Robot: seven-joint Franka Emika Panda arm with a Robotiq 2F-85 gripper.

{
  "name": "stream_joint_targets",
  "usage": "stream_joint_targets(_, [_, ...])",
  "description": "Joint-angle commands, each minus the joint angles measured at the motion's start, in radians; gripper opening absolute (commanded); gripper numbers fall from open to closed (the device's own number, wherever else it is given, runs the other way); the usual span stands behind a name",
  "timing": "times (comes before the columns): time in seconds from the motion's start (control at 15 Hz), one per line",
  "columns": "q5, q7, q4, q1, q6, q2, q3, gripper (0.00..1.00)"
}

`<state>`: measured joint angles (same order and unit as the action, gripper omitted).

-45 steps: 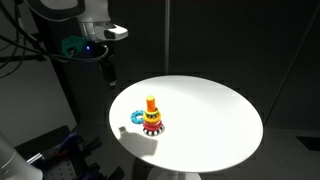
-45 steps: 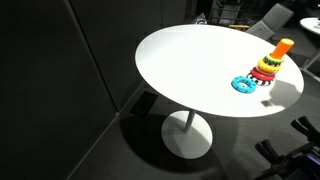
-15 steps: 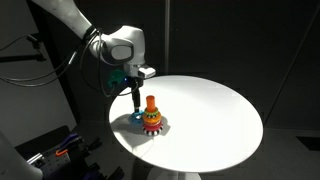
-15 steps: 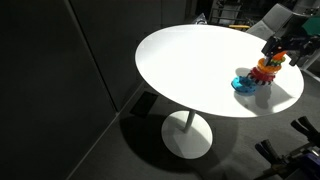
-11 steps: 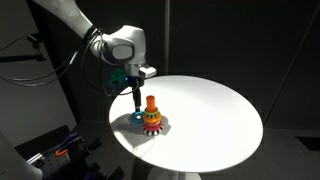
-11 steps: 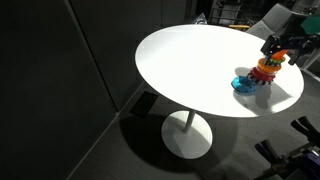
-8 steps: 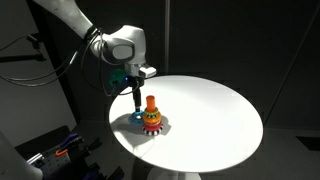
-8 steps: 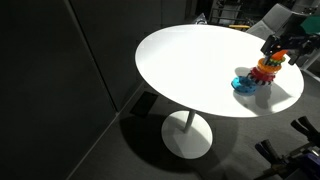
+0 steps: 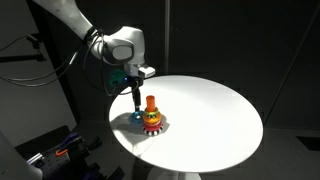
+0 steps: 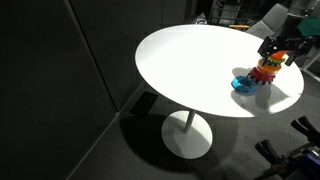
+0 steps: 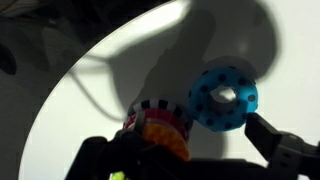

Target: Put the blue ring on the stack

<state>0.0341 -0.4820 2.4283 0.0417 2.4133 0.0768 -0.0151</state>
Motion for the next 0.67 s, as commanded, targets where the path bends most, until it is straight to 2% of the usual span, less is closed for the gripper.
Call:
stream_joint_targets(0.0, [0.038,-0.020,-0.043,-0.025,0.014,0.044,-0.011,1.00])
stream_joint_targets(0.6, [0.093,-0.022,-0.142,-0.096,0.031,0.180,-0.018,1.00])
